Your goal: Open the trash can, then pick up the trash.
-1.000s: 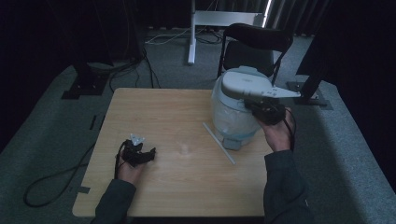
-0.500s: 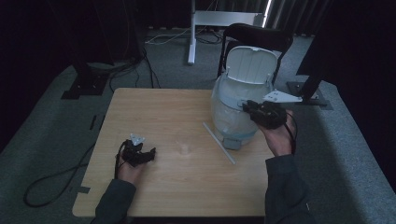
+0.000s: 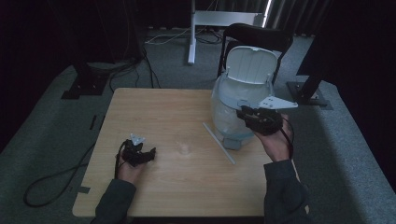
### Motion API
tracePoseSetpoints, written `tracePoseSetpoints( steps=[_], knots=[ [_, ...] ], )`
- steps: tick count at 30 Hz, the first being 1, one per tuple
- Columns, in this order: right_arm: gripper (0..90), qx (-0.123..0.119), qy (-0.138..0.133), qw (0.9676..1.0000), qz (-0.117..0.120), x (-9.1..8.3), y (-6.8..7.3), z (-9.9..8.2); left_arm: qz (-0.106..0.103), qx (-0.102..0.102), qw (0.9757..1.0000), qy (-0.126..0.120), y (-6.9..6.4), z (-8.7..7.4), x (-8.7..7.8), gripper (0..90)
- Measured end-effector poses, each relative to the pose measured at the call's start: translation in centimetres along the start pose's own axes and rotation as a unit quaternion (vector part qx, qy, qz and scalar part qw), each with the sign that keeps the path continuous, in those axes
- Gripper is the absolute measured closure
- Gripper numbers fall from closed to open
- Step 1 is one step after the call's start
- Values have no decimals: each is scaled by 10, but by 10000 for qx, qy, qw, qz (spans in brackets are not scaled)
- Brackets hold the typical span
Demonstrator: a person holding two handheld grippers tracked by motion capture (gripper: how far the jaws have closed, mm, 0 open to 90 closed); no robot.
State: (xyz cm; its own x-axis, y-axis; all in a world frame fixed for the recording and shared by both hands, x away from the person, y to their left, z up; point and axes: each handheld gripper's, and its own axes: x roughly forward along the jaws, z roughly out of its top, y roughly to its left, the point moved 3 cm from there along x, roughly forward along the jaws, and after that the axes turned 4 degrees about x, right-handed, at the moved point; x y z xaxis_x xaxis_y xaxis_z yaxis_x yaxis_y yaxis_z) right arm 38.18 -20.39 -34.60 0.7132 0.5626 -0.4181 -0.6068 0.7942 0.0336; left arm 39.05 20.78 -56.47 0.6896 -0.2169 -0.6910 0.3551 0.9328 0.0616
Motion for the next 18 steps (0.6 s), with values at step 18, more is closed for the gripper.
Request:
tracePoseSetpoints(
  steps=[18],
  knots=[
    [678, -105, 104, 9999, 86, 2, 5, -8, -1, -4, 10000, -8, 0, 0, 0, 259]
  ],
)
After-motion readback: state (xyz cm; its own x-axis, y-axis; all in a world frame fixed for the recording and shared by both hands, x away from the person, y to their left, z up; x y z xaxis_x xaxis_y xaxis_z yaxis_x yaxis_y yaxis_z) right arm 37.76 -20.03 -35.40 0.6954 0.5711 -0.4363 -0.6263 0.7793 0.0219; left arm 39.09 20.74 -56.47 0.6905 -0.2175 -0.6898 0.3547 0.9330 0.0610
